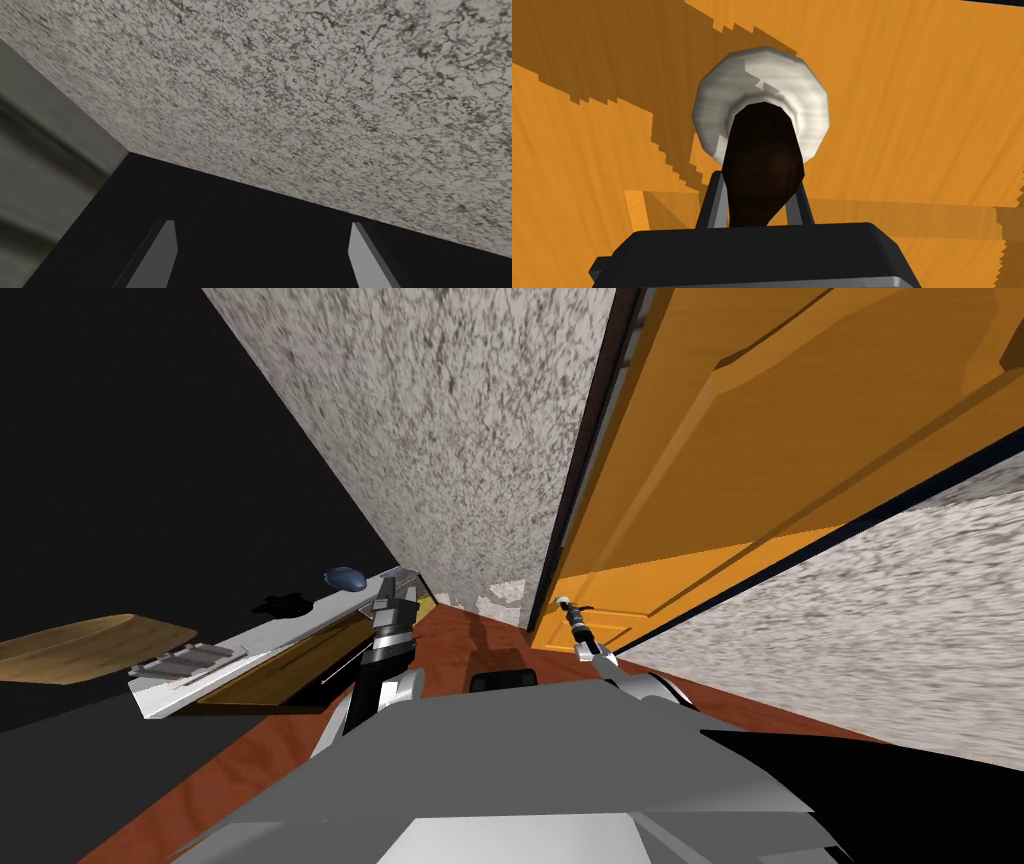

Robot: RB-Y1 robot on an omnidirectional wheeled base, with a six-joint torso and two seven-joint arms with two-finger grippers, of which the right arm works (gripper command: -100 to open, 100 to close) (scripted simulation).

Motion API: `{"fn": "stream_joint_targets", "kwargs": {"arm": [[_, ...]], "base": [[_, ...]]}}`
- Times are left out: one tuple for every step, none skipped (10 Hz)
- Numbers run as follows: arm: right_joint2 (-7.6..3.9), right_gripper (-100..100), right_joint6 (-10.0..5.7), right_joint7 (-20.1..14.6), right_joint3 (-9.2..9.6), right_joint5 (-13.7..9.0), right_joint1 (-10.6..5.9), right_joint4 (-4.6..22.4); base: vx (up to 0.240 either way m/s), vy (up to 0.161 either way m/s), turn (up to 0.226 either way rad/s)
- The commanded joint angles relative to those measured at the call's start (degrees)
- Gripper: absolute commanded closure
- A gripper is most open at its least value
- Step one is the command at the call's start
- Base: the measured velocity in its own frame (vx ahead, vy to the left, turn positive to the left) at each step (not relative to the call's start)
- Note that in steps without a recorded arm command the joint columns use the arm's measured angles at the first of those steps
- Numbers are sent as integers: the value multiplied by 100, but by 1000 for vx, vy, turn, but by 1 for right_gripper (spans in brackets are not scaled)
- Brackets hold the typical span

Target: Pull the door open

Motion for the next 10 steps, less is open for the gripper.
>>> {"fn": "stream_joint_targets", "kwargs": {"arm": [[0,100,0,0,0,0,0,0],[-49,100,-70,-114,100,47,62,-13],[-69,100,-91,-145,123,58,76,-18],[-133,100,-163,-247,202,96,123,-33],[-179,100,-215,-320,258,123,157,-45],[-226,100,-267,-394,315,150,192,-56],[-291,100,-340,-498,395,189,240,-73],[-329,100,-382,-557,440,211,267,-82],[-371,100,-429,-624,492,236,298,-92],[-310,100,-383,-582,479,228,269,-73]], "base": [[-103,-42,47],[-141,-20,109],[-195,-19,97],[-219,-51,113],[-236,-82,119],[-227,-60,96],[-246,-98,108],[-235,-107,119],[-208,-93,106],[-92,-34,36]]}}
